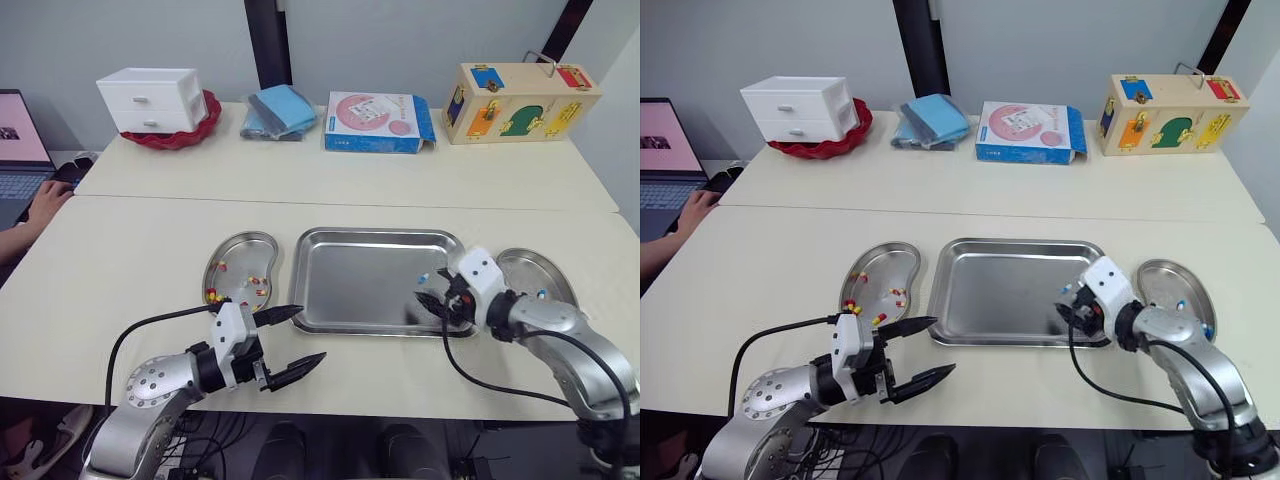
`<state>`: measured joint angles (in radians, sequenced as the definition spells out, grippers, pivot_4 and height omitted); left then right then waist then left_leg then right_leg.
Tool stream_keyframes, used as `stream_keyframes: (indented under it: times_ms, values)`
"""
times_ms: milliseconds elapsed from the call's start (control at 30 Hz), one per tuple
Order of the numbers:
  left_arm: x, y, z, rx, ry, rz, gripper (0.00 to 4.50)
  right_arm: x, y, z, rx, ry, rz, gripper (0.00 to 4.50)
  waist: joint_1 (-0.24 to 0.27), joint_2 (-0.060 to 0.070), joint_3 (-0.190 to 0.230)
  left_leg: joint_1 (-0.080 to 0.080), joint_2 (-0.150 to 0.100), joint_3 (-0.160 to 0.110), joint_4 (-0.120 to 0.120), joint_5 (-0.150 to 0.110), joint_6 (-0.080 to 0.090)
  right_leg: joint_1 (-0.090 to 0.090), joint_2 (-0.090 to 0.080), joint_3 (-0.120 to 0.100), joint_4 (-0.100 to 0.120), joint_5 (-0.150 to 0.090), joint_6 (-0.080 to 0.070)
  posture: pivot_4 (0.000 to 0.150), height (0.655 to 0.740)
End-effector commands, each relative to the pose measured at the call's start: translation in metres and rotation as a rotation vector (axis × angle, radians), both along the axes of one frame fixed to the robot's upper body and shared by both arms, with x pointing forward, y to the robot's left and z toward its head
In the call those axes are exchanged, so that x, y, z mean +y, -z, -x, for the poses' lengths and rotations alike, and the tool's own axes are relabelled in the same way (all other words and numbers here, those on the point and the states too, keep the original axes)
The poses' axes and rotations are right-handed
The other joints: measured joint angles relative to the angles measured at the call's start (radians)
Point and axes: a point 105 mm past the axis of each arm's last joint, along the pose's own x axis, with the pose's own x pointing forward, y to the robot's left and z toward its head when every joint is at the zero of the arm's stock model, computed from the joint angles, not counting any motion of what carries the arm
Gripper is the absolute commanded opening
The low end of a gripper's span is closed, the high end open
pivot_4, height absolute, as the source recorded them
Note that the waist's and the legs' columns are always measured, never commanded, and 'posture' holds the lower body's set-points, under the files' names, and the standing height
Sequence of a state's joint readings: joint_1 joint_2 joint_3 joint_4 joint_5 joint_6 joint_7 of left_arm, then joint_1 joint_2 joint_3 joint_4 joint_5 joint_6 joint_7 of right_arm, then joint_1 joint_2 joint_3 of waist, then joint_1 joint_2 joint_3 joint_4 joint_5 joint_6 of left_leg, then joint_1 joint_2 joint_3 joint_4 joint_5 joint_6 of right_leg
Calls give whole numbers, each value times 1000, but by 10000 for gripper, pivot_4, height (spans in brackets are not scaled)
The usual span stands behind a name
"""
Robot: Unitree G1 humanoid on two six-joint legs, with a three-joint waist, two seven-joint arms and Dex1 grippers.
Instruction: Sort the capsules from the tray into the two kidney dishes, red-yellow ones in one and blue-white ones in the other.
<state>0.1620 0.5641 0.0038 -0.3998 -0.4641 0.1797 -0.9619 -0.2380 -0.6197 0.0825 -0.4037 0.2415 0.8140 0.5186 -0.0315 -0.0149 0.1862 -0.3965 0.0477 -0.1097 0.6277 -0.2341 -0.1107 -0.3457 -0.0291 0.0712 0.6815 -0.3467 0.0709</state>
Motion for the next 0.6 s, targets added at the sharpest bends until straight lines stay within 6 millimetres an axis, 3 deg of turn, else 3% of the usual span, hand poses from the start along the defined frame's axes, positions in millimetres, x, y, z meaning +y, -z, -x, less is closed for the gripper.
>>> stream_keyframes:
  times_ms: [33,600]
  values:
    - [-5,-6,1,-40,19,7,45000,1,-7,-9,-17,30,6,35557,0,0,0,0,0,0,0,0,0,0,0,0,0,0,0,1500,7400]
    - [-7,-1,3,-31,27,13,45000,3,19,-16,79,49,14,35557,-1,0,0,-2,0,0,0,0,0,-3,0,0,1,0,0,1500,7400]
